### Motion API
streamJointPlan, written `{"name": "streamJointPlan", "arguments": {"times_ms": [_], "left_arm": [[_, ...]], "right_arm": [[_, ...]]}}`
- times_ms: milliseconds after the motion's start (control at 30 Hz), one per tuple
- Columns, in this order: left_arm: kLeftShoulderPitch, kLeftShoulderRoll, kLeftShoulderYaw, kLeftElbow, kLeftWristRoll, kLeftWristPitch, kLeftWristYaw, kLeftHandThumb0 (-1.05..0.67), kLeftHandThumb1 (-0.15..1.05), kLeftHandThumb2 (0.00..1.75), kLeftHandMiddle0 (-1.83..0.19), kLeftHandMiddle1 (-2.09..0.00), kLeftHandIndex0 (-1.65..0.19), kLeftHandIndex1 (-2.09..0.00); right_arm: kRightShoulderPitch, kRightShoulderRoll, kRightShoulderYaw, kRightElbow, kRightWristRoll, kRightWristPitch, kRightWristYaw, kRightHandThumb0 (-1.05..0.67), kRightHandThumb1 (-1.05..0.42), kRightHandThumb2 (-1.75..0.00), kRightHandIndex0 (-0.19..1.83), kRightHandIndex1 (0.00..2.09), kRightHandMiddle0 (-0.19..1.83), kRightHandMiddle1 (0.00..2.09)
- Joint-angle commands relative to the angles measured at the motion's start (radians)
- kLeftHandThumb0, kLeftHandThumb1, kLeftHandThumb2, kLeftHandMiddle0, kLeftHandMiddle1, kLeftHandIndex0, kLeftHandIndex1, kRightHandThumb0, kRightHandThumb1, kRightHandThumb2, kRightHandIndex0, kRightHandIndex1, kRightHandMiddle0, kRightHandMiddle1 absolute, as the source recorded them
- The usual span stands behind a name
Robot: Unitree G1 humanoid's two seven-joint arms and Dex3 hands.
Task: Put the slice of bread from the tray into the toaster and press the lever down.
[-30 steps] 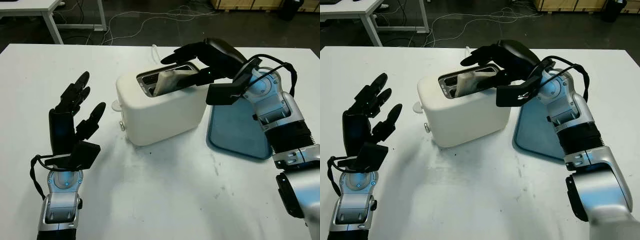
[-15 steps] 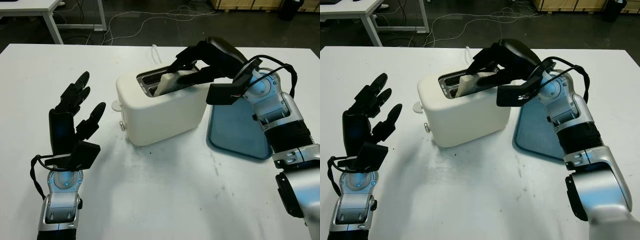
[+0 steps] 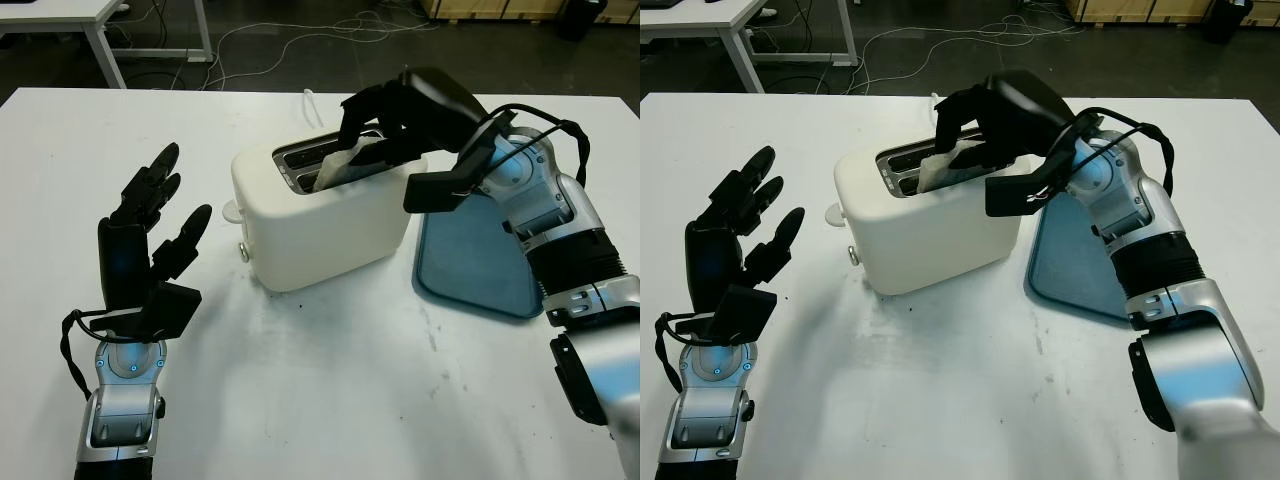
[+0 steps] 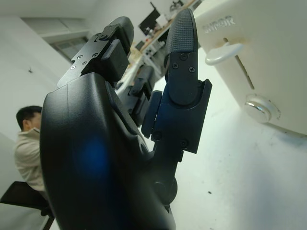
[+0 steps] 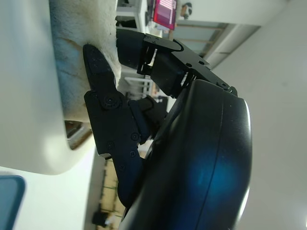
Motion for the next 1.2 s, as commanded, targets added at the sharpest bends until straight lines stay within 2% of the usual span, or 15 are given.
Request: {"name": "streamJointPlan", "arguments": {"times_ms": [0, 133, 167, 233, 433, 500, 567, 600, 667, 700, 800, 900, 1033, 1167], "left_arm": [[0.003, -0.008, -0.003, 0.003, 0.009, -0.013, 0.012, -0.59, 0.92, 0.28, -0.65, 0.0, -0.51, 0.0], [0.008, -0.009, -0.004, -0.004, 0.002, -0.004, 0.01, -0.58, 0.92, 0.28, -0.64, 0.0, -0.51, 0.0], [0.008, -0.01, -0.004, -0.005, 0.004, -0.002, 0.012, -0.58, 0.92, 0.27, -0.65, 0.0, -0.51, 0.0], [0.009, -0.013, -0.003, -0.009, 0.001, 0.0, 0.013, -0.58, 0.92, 0.27, -0.65, 0.0, -0.51, 0.0], [0.009, -0.014, -0.001, -0.01, -0.005, 0.0, 0.011, -0.57, 0.92, 0.27, -0.65, 0.0, -0.52, 0.0], [0.008, -0.015, -0.002, -0.007, -0.005, -0.004, 0.013, -0.57, 0.92, 0.27, -0.65, 0.0, -0.52, 0.0], [0.008, -0.012, -0.001, -0.004, -0.004, -0.009, 0.013, -0.57, 0.92, 0.27, -0.65, 0.0, -0.52, 0.0], [0.008, -0.012, -0.001, -0.003, -0.005, -0.011, 0.012, -0.57, 0.92, 0.27, -0.64, 0.0, -0.52, 0.0], [0.008, -0.011, 0.0, -0.002, -0.003, -0.01, 0.013, -0.58, 0.92, 0.27, -0.64, 0.0, -0.52, 0.0], [0.009, -0.01, 0.0, -0.003, 0.001, -0.007, 0.014, -0.58, 0.92, 0.27, -0.65, 0.0, -0.52, 0.0], [0.01, -0.006, -0.001, -0.006, 0.009, -0.003, 0.012, -0.58, 0.92, 0.28, -0.64, 0.0, -0.52, 0.0], [0.008, -0.009, -0.001, 0.0, 0.002, -0.011, 0.014, -0.58, 0.92, 0.28, -0.64, 0.0, -0.52, 0.0], [0.008, -0.011, -0.001, 0.001, -0.001, -0.01, 0.014, -0.58, 0.92, 0.27, -0.65, 0.0, -0.52, 0.0], [0.007, -0.01, -0.003, 0.002, -0.002, -0.01, 0.011, -0.58, 0.92, 0.27, -0.65, 0.0, -0.52, 0.0]], "right_arm": [[-0.036, -0.011, 0.014, 0.0, -0.016, -0.003, 0.01, -0.39, -0.92, -0.07, 1.12, 1.75, 0.9, 1.61], [-0.055, -0.005, 0.034, -0.007, -0.018, 0.012, 0.05, -0.42, -0.92, -0.1, 1.1, 1.74, 0.96, 1.41], [-0.057, -0.004, 0.038, -0.008, -0.015, 0.017, 0.064, -0.43, -0.92, -0.11, 1.12, 1.66, 1.0, 1.28], [-0.056, -0.001, 0.044, -0.012, -0.014, 0.026, 0.084, -0.43, -0.92, -0.1, 1.15, 1.61, 1.04, 1.19], [-0.055, -0.006, 0.061, -0.016, -0.013, 0.061, 0.147, -0.44, -0.92, -0.12, 1.12, 1.67, 0.99, 1.29], [-0.059, -0.012, 0.066, -0.021, -0.008, 0.081, 0.194, -0.44, -0.92, -0.1, 1.09, 1.63, 0.94, 1.28], [-0.067, -0.02, 0.076, -0.028, -0.015, 0.102, 0.243, -0.46, -0.92, -0.06, 0.98, 1.56, 0.85, 1.16], [-0.071, -0.026, 0.081, -0.029, -0.016, 0.103, 0.266, -0.47, -0.91, -0.04, 0.83, 1.47, 0.81, 1.04], [-0.079, -0.036, 0.088, -0.029, -0.008, 0.097, 0.31, -0.48, -0.91, -0.01, 0.56, 1.41, 0.75, 0.76], [-0.083, -0.041, 0.09, -0.03, -0.002, 0.097, 0.334, -0.51, -0.91, -0.01, 0.38, 1.34, 0.69, 0.52], [-0.089, -0.051, 0.089, -0.04, 0.006, 0.099, 0.381, -0.57, -0.9, 0.0, 0.15, 0.98, 0.61, 0.1], [-0.094, -0.062, 0.086, -0.053, 0.005, 0.089, 0.389, -0.63, -0.9, 0.0, 0.03, 0.72, 0.49, 0.02], [-0.098, -0.071, 0.069, -0.076, 0.014, 0.069, 0.365, -0.71, -0.86, 0.0, 0.0, 0.36, 0.33, 0.01], [-0.107, -0.066, 0.04, -0.087, 0.04, 0.064, 0.347, -0.72, -0.86, -0.01, 0.0, 0.23, 0.28, 0.0]]}}
